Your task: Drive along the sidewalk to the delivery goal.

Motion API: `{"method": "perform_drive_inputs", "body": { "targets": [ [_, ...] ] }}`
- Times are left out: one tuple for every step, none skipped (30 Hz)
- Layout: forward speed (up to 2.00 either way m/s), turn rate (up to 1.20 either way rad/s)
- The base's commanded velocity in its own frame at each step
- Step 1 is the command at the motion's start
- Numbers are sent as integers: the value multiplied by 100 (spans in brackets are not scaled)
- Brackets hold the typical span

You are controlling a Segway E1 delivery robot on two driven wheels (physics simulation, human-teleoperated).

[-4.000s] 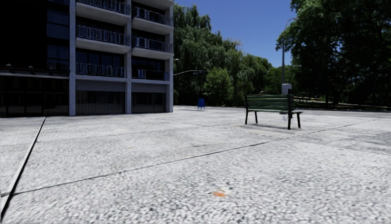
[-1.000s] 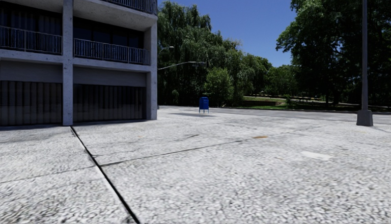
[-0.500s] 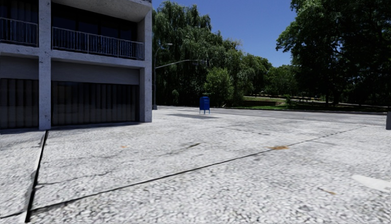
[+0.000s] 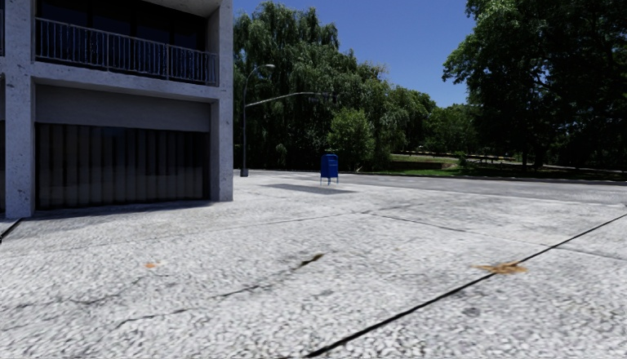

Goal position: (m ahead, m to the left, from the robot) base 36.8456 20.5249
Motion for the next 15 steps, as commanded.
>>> {"method": "perform_drive_inputs", "body": {
  "targets": [
    [200, 0],
    [200, 0],
    [200, 0],
    [200, 0],
    [200, 0],
    [200, 0],
    [200, 0],
    [200, 0],
    [200, 0],
    [200, 0],
    [200, 0],
    [200, 0],
    [200, 0],
    [200, 0],
    [200, 0]
  ]
}}
